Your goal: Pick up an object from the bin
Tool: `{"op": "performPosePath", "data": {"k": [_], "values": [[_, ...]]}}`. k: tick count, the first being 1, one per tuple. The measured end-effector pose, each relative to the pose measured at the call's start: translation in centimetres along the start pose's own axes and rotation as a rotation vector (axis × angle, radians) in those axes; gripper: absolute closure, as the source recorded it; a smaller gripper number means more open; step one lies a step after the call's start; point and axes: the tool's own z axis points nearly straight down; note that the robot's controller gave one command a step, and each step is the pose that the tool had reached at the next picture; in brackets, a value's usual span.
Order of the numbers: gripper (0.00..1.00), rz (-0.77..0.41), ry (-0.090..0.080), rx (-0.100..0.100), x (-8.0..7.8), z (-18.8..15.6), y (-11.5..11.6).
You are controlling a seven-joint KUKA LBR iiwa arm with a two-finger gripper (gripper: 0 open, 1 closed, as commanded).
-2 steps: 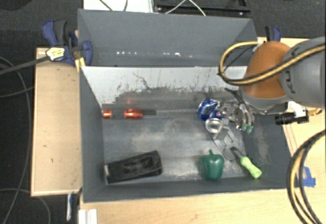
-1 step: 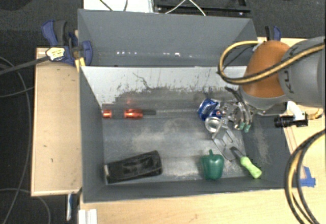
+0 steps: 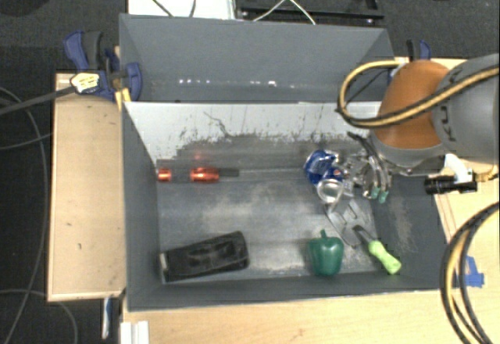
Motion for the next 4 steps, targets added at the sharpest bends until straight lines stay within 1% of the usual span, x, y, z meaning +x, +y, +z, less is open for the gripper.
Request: {"op": "performPosePath", "data": {"k": [2, 4], "values": [[1.0, -0.02, -0.028, 0.0, -0.6, -4.3, -0.3], [1.0, -0.02, -0.03, -0.001, -0.6, -5.2, -0.2]]}}
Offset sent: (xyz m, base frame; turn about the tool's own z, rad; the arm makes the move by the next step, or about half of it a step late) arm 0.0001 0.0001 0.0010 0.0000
